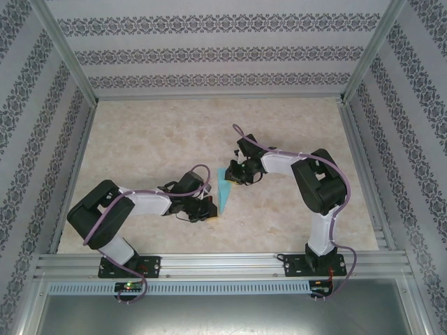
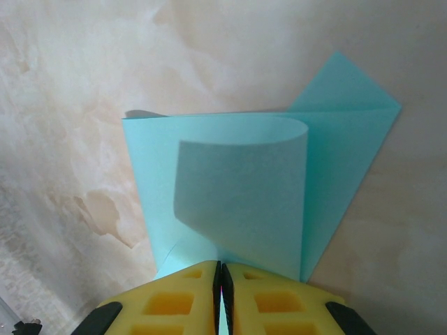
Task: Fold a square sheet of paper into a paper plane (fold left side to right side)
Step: Fold the wing for the fifth time at the center of the table.
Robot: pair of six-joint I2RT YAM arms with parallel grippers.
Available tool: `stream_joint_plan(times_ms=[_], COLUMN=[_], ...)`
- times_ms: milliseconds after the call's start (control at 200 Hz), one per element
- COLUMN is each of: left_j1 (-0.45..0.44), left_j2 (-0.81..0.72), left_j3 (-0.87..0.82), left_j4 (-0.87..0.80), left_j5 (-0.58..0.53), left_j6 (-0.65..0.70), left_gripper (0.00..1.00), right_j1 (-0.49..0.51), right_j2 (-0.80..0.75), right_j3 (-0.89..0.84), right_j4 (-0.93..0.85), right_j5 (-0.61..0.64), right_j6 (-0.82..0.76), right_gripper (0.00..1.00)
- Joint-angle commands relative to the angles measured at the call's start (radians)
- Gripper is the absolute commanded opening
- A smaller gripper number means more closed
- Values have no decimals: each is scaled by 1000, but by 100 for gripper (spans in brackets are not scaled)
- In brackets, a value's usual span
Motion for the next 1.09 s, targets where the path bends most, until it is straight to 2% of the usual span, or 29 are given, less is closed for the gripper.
stream_joint_plan(times_ms=[0,120,200,470,779,1089], left_j1=[22,43,42,24,22,22], left_j2=[-50,-95,-93,84,141,186], left_j3=[38,127,172,266,208,141], left_j4=[-78,-175,-169,-94,-133,-118], left_j5=[29,11,24,77,-28,-66], left_j6=[5,65,74,90,106,90], left_gripper=[5,6,6,6,6,4], right_j1=[-1,2,3,6,6,-7], right_j2=[53,53,52,51,25,-98], right_j3=[-18,-16,-14,-18,-24,-32], right_j4=[-84,-84,-82,-81,-52,34], right_j5=[98,96,94,92,88,57], right_j6=[-14,-14,-14,-12,-12,-5], right_gripper=[14,14,14,14,14,14])
